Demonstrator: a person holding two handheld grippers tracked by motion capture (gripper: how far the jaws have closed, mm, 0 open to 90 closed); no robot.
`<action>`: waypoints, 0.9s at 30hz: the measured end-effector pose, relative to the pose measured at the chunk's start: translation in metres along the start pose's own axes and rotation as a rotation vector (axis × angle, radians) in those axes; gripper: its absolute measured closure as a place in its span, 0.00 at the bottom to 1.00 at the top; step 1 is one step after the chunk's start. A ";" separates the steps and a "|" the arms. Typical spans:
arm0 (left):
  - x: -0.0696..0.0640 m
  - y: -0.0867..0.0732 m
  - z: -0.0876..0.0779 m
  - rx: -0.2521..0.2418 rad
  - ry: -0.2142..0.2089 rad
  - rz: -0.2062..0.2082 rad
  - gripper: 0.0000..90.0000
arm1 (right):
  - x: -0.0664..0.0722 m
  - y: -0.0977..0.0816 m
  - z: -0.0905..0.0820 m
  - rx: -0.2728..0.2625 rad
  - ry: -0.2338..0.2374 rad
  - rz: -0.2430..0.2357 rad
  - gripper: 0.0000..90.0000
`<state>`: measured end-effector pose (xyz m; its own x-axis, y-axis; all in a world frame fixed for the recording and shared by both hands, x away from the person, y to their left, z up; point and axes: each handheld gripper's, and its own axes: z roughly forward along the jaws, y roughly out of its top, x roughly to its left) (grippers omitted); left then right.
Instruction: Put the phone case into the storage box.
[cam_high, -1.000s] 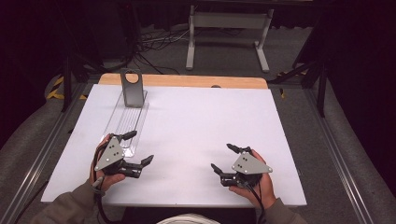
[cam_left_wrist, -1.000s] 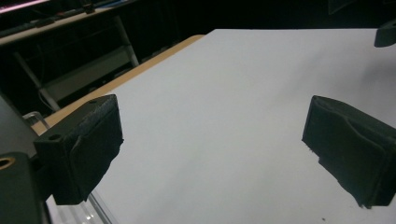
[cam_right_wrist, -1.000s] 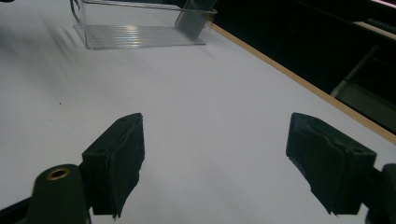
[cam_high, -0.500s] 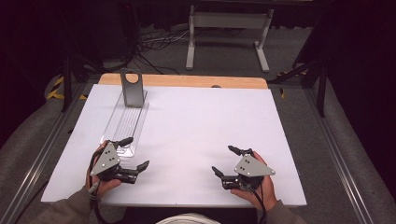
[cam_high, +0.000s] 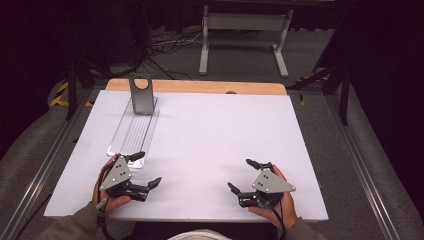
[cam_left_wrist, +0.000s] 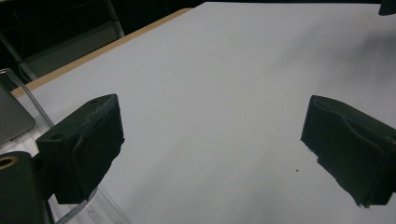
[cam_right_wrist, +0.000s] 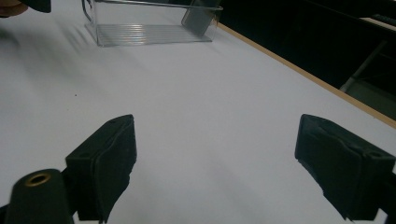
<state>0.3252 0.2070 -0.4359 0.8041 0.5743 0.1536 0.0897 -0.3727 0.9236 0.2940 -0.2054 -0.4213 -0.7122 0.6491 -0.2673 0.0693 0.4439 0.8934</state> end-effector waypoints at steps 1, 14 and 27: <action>0.000 0.000 0.000 0.000 0.000 -0.002 0.07 | 0.001 0.000 0.000 0.000 0.001 -0.005 0.15; 0.000 0.002 -0.003 -0.033 -0.026 -0.011 0.07 | 0.002 0.003 0.000 0.005 -0.013 -0.012 0.16; 0.000 0.005 -0.002 -0.023 -0.041 0.009 0.06 | -0.001 0.002 0.000 0.010 -0.006 -0.008 0.16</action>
<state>0.3242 0.2069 -0.4308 0.8283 0.5404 0.1480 0.0689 -0.3604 0.9302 0.2946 -0.2047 -0.4193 -0.7086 0.6492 -0.2766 0.0704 0.4551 0.8877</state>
